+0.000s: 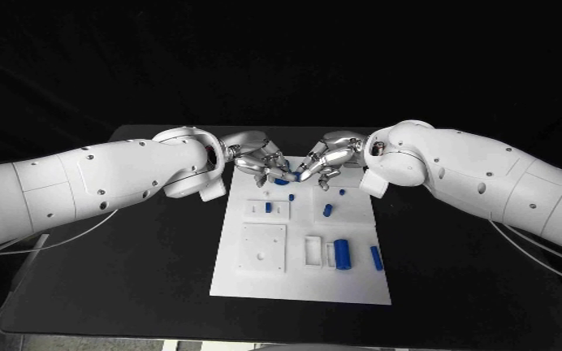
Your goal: Assemble the parts on the task board
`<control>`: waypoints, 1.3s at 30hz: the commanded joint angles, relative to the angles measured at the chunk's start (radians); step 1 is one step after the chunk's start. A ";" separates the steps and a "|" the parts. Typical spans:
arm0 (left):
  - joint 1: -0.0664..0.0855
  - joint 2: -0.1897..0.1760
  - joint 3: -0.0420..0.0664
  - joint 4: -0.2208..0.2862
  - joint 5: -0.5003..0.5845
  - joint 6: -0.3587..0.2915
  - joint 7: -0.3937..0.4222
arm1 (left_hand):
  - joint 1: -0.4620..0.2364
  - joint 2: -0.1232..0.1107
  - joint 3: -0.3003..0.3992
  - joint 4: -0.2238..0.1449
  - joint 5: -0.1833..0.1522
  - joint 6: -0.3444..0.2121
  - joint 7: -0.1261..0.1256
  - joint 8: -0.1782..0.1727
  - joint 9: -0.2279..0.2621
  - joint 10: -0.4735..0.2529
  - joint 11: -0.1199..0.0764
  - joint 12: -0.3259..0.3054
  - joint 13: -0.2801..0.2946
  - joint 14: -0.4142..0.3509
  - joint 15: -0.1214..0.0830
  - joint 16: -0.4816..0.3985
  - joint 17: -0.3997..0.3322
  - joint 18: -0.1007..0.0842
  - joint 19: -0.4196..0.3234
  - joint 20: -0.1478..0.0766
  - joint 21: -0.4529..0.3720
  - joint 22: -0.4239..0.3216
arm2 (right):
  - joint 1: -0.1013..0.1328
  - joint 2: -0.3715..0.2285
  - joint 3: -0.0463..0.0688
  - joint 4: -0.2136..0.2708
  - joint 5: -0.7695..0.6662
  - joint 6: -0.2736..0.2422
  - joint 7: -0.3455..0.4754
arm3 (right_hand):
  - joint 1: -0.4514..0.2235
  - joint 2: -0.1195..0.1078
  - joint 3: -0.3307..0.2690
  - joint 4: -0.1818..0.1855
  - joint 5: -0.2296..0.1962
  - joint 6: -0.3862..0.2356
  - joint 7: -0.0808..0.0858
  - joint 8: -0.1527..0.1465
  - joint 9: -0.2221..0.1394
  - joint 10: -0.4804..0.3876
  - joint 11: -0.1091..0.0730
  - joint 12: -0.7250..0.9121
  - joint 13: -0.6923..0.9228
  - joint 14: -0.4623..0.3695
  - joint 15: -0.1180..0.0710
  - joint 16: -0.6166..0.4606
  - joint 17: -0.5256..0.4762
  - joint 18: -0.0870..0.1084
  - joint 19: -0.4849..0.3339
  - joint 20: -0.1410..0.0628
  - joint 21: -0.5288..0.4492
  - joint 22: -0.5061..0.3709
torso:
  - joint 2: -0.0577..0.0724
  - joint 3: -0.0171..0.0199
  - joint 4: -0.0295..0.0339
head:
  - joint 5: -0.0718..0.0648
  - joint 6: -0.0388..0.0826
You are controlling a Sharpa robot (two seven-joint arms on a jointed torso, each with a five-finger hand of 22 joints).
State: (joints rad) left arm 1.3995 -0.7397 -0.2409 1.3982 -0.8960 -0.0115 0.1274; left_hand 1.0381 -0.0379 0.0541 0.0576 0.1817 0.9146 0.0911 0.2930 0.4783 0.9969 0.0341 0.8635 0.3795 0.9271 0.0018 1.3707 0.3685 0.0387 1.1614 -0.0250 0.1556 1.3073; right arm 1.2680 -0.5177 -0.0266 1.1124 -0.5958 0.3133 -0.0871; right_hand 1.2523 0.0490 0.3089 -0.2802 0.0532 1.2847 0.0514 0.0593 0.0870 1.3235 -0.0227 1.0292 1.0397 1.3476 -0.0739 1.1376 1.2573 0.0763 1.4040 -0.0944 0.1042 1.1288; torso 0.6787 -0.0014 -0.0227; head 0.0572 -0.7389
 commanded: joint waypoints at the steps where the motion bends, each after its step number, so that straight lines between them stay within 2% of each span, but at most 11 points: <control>1: -0.001 0.005 0.000 0.005 -0.092 0.007 0.015 | 0.004 -0.012 0.003 0.009 -0.014 0.009 0.001 -0.005 -0.016 -0.002 0.006 -0.006 -0.002 -0.005 0.000 -0.007 -0.002 0.009 0.003 0.006 -0.008 0.020 | 0.000 -0.001 -0.001 -0.001 0.074 0.071 -0.033 | 0.000 0.012 -0.005 0.000 0.003 -0.004 0.002 0.005 0.013 -0.007 0.000 0.001 0.000 -0.009 -0.001 0.006 0.001 -0.007 -0.008 0.001 -0.005 0.002 | 0.002 -0.0003 0.0009 | -0.007 0.002; 5: -0.002 0.008 0.000 0.010 -0.132 0.008 0.011 | 0.008 -0.014 0.004 0.008 -0.015 0.010 0.001 -0.003 -0.020 -0.002 0.005 -0.006 -0.002 -0.005 0.000 -0.006 -0.002 0.009 0.004 0.006 -0.009 0.020 | 0.000 -0.003 -0.002 -0.003 0.071 0.080 -0.034 | 0.001 0.013 -0.006 0.000 0.003 -0.004 0.002 0.005 0.014 -0.008 0.000 0.002 0.000 -0.009 0.000 0.007 0.001 -0.007 -0.009 0.002 -0.004 0.003 | 0.003 -0.0010 0.0016 | -0.009 0.004; 11: -0.003 0.009 0.000 0.017 -0.153 0.004 0.013 | 0.015 -0.003 0.001 0.004 -0.006 0.011 0.001 0.000 -0.024 -0.002 0.004 -0.006 -0.002 -0.005 0.000 -0.007 -0.003 0.008 0.005 0.005 -0.010 0.020 | 0.000 -0.005 -0.003 -0.002 0.053 0.085 -0.033 | 0.001 0.013 -0.006 0.000 0.003 -0.005 0.002 0.005 0.015 -0.008 0.000 0.003 0.000 -0.010 0.000 0.008 0.001 -0.006 -0.009 0.002 -0.004 0.004 | 0.004 -0.0014 0.0021 | -0.013 0.007; 23: -0.003 0.009 0.000 0.027 -0.143 0.009 0.021 | 0.015 0.048 -0.028 -0.013 0.004 0.010 -0.001 0.009 -0.030 -0.001 0.003 -0.006 -0.002 -0.003 -0.002 -0.006 -0.003 0.007 0.008 0.004 -0.014 0.021 | -0.002 -0.002 -0.007 -0.001 0.013 0.087 -0.029 | 0.002 0.014 -0.006 -0.001 0.004 -0.005 0.002 0.005 0.016 -0.009 0.000 0.004 0.001 -0.011 0.000 0.008 0.000 -0.006 -0.010 0.002 -0.003 0.005 | 0.006 -0.0019 0.0032 | -0.019 0.008; 30: -0.003 0.010 0.000 0.033 -0.130 0.014 0.025 | 0.016 0.067 -0.035 -0.022 0.009 0.010 -0.001 0.009 -0.032 -0.001 0.002 -0.007 -0.002 -0.004 -0.002 -0.006 -0.003 0.007 0.008 0.003 -0.014 0.021 | -0.003 0.003 -0.008 -0.003 0.005 0.088 -0.030 | 0.002 0.014 -0.005 -0.001 0.005 -0.006 0.002 0.005 0.018 -0.010 0.000 0.004 0.000 -0.012 0.000 0.009 0.000 -0.006 -0.011 0.003 -0.003 0.007 | 0.007 -0.0012 0.0031 | -0.018 0.007; 39: -0.003 0.010 0.000 0.038 -0.123 0.026 0.026 | 0.019 0.081 -0.034 -0.027 0.011 0.013 -0.002 0.010 -0.033 -0.001 0.001 -0.006 -0.001 -0.004 -0.003 -0.005 -0.003 0.006 0.008 0.003 -0.013 0.021 | -0.004 0.006 -0.010 -0.005 0.002 0.088 -0.030 | 0.002 0.014 -0.005 -0.001 0.005 -0.006 0.002 0.005 0.018 -0.010 0.000 0.004 0.000 -0.012 0.000 0.009 0.000 -0.006 -0.011 0.003 -0.003 0.007 | 0.008 -0.0004 0.0033 | -0.018 0.006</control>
State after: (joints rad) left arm 1.3969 -0.7319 -0.2409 1.4324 -1.0296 -0.0054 0.1365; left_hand 1.0565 0.0357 0.0232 0.0352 0.1887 0.9216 0.0910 0.2991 0.4472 0.9970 0.0340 0.8635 0.3786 0.9271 0.0018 1.3662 0.3656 0.0385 1.1650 -0.0213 0.1468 1.3077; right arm 1.2646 -0.5131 -0.0364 1.1075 -0.5851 0.3860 -0.1163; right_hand 1.2560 0.0524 0.3076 -0.2817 0.0531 1.2749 0.0510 0.0602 0.1040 1.3222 -0.0214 1.0292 1.0394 1.3408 -0.0745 1.1414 1.2569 0.0762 1.4006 -0.0910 0.1042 1.1345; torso 0.6864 -0.0022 -0.0195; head 0.0388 -0.7327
